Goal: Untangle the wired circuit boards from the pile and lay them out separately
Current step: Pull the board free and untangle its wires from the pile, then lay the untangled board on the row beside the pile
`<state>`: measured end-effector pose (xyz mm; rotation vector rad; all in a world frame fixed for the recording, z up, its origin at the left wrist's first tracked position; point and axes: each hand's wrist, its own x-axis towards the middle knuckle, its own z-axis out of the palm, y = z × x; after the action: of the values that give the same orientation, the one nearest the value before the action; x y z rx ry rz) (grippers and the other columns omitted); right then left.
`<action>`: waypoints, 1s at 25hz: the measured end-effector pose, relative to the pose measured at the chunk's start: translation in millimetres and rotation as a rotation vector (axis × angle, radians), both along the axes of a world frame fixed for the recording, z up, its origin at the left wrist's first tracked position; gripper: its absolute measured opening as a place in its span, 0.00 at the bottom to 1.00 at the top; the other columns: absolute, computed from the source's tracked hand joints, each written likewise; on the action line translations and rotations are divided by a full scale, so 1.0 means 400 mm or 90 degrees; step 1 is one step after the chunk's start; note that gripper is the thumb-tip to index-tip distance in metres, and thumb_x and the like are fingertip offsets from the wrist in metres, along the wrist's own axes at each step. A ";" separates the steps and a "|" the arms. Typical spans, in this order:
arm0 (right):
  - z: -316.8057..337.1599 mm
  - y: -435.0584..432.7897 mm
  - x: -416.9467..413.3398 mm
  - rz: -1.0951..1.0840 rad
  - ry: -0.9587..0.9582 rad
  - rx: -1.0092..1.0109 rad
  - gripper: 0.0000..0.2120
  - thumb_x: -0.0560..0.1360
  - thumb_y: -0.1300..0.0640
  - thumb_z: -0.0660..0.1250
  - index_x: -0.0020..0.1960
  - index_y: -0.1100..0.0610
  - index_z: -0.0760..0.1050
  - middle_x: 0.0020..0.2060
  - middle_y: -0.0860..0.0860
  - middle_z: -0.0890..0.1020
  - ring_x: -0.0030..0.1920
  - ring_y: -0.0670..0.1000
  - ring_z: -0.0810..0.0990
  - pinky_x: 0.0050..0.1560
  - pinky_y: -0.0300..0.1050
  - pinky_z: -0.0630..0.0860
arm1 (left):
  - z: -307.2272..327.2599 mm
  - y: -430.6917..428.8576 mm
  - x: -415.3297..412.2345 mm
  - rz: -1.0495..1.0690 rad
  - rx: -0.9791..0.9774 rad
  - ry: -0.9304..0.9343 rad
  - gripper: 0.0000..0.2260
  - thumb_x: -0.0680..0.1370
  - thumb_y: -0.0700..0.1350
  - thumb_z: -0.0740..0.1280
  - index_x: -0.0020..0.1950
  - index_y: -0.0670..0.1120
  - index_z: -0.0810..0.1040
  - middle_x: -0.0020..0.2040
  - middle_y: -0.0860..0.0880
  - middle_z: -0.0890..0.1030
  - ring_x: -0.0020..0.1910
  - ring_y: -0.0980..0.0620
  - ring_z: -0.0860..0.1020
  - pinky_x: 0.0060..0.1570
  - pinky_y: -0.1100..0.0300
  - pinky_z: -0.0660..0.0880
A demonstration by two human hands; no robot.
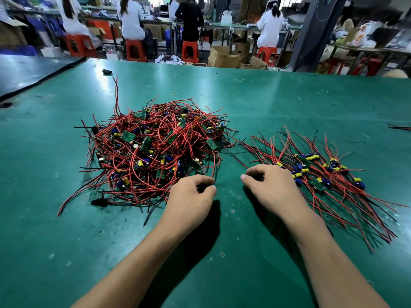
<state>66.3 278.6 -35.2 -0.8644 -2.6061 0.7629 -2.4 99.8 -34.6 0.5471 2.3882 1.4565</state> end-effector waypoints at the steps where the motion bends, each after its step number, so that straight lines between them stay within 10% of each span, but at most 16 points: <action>1: 0.002 0.002 0.001 -0.005 -0.003 -0.001 0.11 0.75 0.45 0.70 0.52 0.49 0.85 0.47 0.46 0.86 0.51 0.51 0.82 0.55 0.45 0.77 | 0.000 -0.001 0.001 -0.002 0.002 0.006 0.08 0.76 0.45 0.69 0.54 0.50 0.84 0.37 0.54 0.83 0.28 0.61 0.74 0.39 0.64 0.71; 8: -0.004 -0.081 -0.023 0.090 0.118 -0.090 0.13 0.75 0.54 0.73 0.59 0.52 0.83 0.46 0.47 0.86 0.41 0.45 0.82 0.46 0.26 0.70 | -0.004 -0.006 -0.004 -0.003 0.002 0.065 0.06 0.76 0.42 0.70 0.47 0.51 0.85 0.38 0.54 0.86 0.30 0.64 0.80 0.37 0.62 0.78; 13: -0.014 -0.123 -0.043 0.102 0.215 -0.368 0.09 0.80 0.58 0.69 0.59 0.56 0.82 0.41 0.51 0.85 0.30 0.44 0.79 0.35 0.38 0.76 | -0.015 0.000 0.006 -0.013 0.038 0.099 0.06 0.77 0.41 0.68 0.45 0.53 0.80 0.32 0.55 0.84 0.31 0.51 0.80 0.36 0.58 0.75; 19: -0.003 -0.111 -0.043 0.036 0.255 -0.751 0.05 0.76 0.56 0.73 0.51 0.55 0.82 0.35 0.49 0.82 0.23 0.43 0.67 0.21 0.34 0.61 | -0.032 0.002 0.016 -0.049 0.064 0.172 0.11 0.74 0.43 0.73 0.43 0.52 0.70 0.35 0.54 0.82 0.29 0.48 0.75 0.34 0.62 0.71; 25: 0.022 -0.077 -0.030 0.130 0.254 -0.778 0.05 0.73 0.54 0.73 0.47 0.53 0.86 0.32 0.45 0.77 0.27 0.43 0.70 0.25 0.34 0.65 | -0.007 0.001 0.023 0.035 0.135 0.147 0.21 0.73 0.65 0.68 0.40 0.48 0.68 0.32 0.50 0.79 0.31 0.48 0.77 0.34 0.54 0.73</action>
<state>54.5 247.9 -26.2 -0.5545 -1.7001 2.3661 7.0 100.2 -37.4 0.7414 2.4512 1.7719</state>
